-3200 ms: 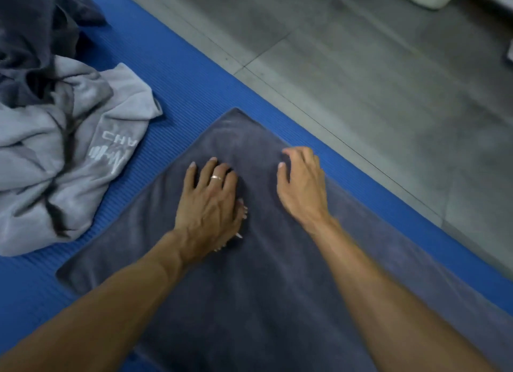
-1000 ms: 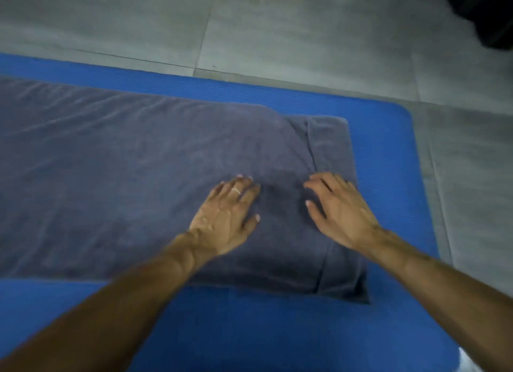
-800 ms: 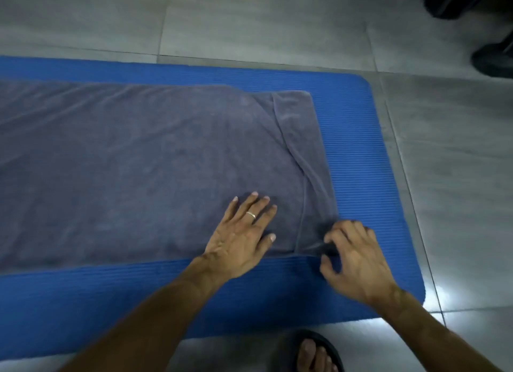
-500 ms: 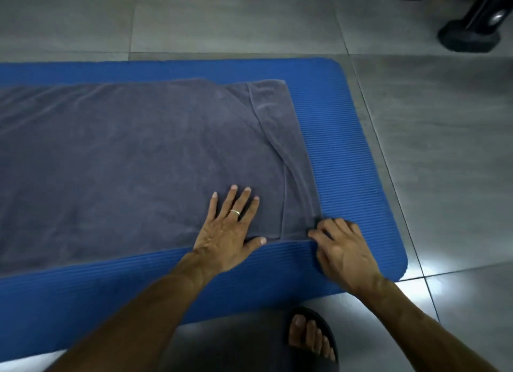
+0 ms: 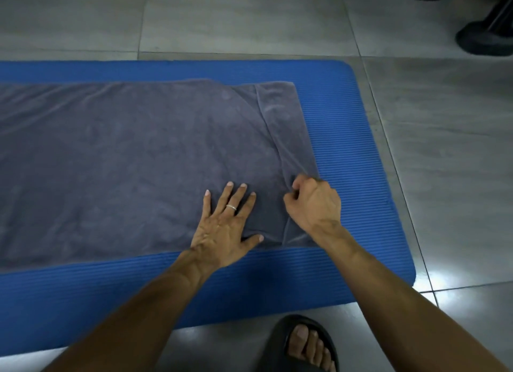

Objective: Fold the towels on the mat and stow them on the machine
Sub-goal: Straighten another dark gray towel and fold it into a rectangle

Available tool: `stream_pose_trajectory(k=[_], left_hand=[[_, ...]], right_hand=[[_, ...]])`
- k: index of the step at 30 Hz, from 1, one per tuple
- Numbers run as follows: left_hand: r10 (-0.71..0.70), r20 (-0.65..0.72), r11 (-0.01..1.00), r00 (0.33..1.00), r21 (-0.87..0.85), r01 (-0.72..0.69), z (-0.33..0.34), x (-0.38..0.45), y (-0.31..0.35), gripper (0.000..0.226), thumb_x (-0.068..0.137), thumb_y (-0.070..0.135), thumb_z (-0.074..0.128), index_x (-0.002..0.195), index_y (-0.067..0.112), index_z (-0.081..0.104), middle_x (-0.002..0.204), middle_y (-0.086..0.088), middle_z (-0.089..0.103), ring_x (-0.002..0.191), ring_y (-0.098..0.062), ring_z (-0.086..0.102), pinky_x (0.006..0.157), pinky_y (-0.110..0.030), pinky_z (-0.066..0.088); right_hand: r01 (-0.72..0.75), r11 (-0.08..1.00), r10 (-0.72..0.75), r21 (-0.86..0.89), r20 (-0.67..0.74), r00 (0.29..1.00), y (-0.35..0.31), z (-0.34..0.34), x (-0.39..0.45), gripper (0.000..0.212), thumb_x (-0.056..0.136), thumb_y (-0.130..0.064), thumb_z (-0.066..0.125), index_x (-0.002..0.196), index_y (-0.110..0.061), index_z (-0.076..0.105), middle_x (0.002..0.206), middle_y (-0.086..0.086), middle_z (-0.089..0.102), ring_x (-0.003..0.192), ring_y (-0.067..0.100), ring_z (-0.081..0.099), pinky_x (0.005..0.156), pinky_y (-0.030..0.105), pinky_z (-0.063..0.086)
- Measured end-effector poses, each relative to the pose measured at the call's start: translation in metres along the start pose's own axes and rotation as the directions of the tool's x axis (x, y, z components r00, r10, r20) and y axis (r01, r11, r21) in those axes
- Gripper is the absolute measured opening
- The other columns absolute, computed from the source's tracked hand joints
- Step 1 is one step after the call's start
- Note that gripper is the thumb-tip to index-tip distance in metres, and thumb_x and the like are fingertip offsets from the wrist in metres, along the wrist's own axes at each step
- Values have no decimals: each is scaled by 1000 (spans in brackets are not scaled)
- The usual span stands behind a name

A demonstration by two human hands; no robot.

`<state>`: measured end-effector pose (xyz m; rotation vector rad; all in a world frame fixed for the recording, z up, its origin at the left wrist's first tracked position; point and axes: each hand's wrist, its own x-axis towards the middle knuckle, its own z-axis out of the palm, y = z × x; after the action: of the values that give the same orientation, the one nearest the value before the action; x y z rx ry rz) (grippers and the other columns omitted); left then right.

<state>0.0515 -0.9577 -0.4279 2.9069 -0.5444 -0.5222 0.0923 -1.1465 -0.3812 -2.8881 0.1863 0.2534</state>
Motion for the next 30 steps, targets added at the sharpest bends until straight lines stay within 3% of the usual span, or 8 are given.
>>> stream_pose_trajectory(k=[3,5,7,8,12,17,23,30], left_hand=[[0,-49,998,999,-57,-3,-5,-1,0,88,81,72,12,154,23,17,162,-1,6,149,-23,-4,118,-57,-3],[-33,-157,991,987,-133,11,-13,1,6,74,87,64,22,141,20,47,152,-5,36,144,-27,25,117,-54,17],[-99,-297,985,950,-166,51,-21,10,19,55,87,57,36,112,22,69,121,-5,60,115,-28,54,97,-45,42],[-148,-324,979,934,-185,90,-24,16,27,48,86,56,40,101,23,72,109,-2,61,103,-26,57,87,-41,43],[-369,-89,876,925,-365,315,-30,38,61,37,87,56,52,98,24,66,107,1,62,107,-21,53,96,-33,37],[-507,-97,791,856,-447,418,-29,54,77,22,91,42,53,92,25,67,97,9,65,98,-11,58,96,-27,39],[-562,-46,721,826,-517,462,-37,59,87,24,92,48,53,105,29,46,94,10,63,94,-9,59,92,-25,40],[-506,-26,752,862,-503,426,-36,58,79,24,92,39,57,111,28,47,94,9,64,91,-15,62,81,-25,43]], right_hand=[[178,972,-196,152,111,974,4,0,-4,17,88,-30,59,88,-17,69,94,4,68,88,31,65,76,36,51],[161,949,-183,272,60,981,10,-9,21,18,90,-27,58,85,-16,71,91,8,72,87,34,66,78,41,52],[177,946,-178,273,-18,984,12,-21,62,17,92,-23,57,92,-13,71,96,12,72,91,35,66,82,42,52],[195,949,-196,246,-21,980,10,-27,85,18,93,-22,56,100,-13,70,103,13,70,96,34,64,86,41,51],[264,963,-266,60,25,964,-6,-40,176,33,99,-23,47,129,-13,57,129,15,53,116,34,54,95,41,42],[288,957,-288,15,69,955,-32,-40,253,46,101,-25,44,145,-12,38,144,12,44,131,34,43,106,43,36],[190,982,-188,-3,130,973,-28,-36,285,19,92,-24,58,109,-21,65,118,8,64,112,31,58,90,36,48],[177,980,-176,86,-14,984,-22,-40,285,20,95,-19,58,115,-15,59,124,9,57,111,30,56,88,37,47]])
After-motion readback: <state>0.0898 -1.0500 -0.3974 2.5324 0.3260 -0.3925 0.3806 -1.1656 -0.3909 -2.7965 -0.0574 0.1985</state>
